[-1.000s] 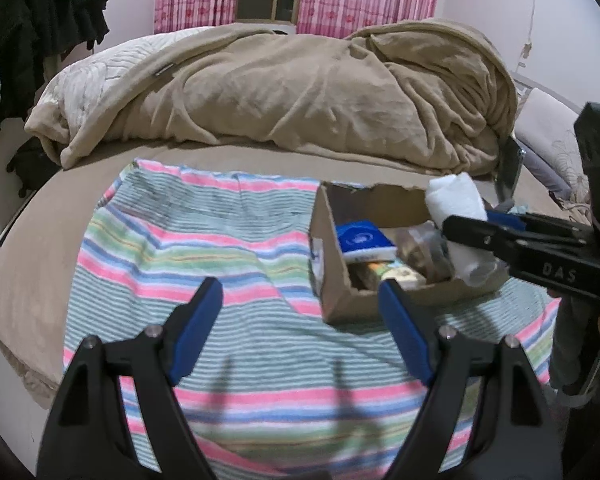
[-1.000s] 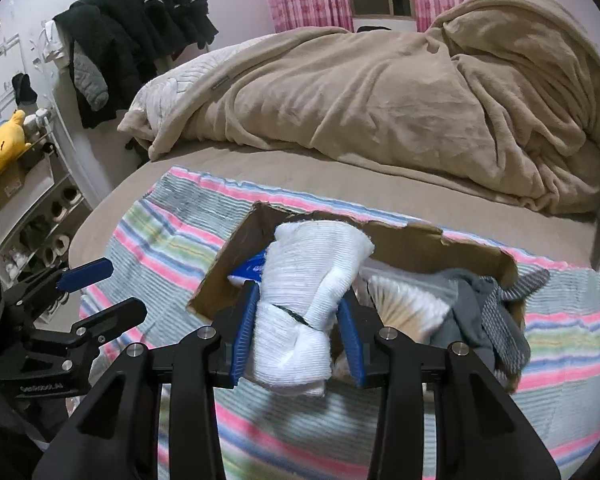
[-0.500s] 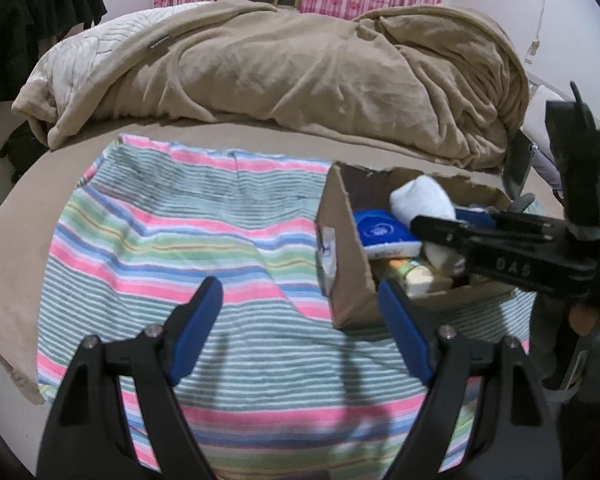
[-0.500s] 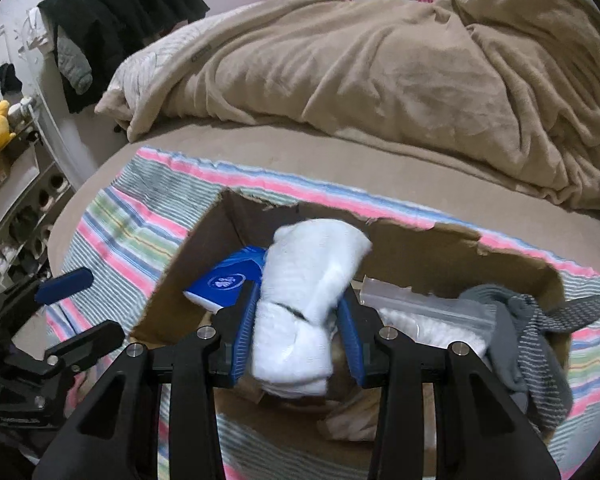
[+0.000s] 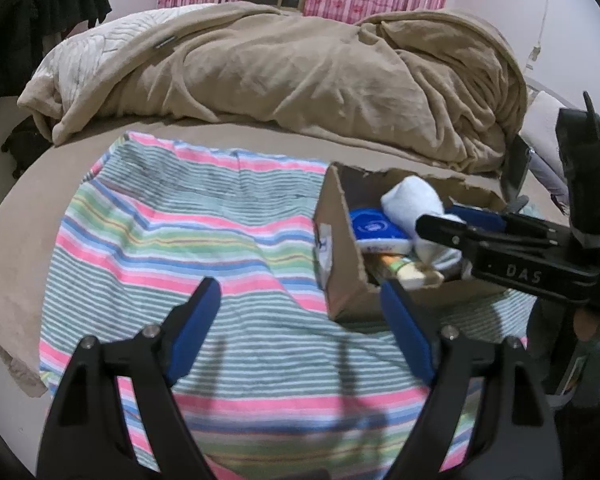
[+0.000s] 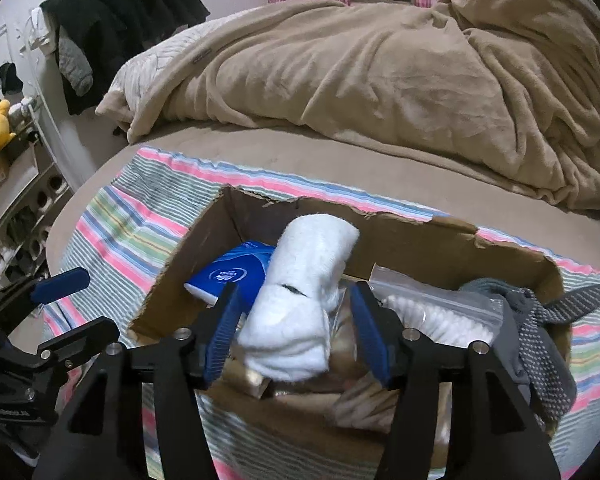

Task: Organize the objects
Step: 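Carry the white sock into the box and open the right tool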

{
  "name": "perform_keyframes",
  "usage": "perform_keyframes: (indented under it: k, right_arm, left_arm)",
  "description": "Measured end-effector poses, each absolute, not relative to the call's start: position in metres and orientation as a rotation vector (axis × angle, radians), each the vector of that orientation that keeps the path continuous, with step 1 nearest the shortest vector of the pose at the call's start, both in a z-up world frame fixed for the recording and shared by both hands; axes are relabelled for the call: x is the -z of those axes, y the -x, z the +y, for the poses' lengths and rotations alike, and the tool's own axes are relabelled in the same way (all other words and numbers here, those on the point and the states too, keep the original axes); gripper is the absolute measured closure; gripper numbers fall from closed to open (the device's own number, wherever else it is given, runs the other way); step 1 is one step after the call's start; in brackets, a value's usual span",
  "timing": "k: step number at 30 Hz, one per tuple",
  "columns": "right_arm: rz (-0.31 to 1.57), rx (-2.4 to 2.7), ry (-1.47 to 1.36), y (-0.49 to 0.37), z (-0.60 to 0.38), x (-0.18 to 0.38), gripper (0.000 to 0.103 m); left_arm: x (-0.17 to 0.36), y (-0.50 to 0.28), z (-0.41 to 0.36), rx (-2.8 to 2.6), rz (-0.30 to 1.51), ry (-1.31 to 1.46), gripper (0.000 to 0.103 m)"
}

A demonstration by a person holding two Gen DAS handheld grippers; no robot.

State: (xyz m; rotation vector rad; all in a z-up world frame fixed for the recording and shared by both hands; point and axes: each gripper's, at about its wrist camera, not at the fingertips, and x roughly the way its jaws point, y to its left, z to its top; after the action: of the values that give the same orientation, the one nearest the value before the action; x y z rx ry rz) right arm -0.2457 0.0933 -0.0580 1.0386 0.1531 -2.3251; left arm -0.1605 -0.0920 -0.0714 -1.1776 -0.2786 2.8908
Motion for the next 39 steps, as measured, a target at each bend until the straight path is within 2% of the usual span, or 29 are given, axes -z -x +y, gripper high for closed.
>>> perform_keyframes:
  k: [11, 27, 31, 33, 39]
  right_arm:
    - [0.112, 2.371, -0.992, 0.215, 0.121, 0.032, 0.037]
    - [0.112, 2.415, -0.985, 0.151, 0.162, 0.016, 0.036]
    - [0.095, 2.418, -0.961, 0.131, 0.175, 0.009, 0.034]
    - [0.091, 2.413, -0.954, 0.120, 0.181, 0.007, 0.028]
    - [0.082, 2.430, -0.948, 0.100, 0.194, 0.003, 0.027]
  left_arm:
    - [0.048, 0.133, -0.075, -2.902, -0.249, 1.132, 0.020]
    - [0.028, 0.084, -0.029, -2.897, -0.205, 1.076, 0.020]
    - [0.023, 0.071, -0.018, -2.898, -0.202, 1.055, 0.010]
    - [0.021, 0.065, -0.013, -2.900, -0.199, 1.055, 0.010]
    - [0.016, 0.044, -0.004, -2.914, -0.194, 1.048, 0.010]
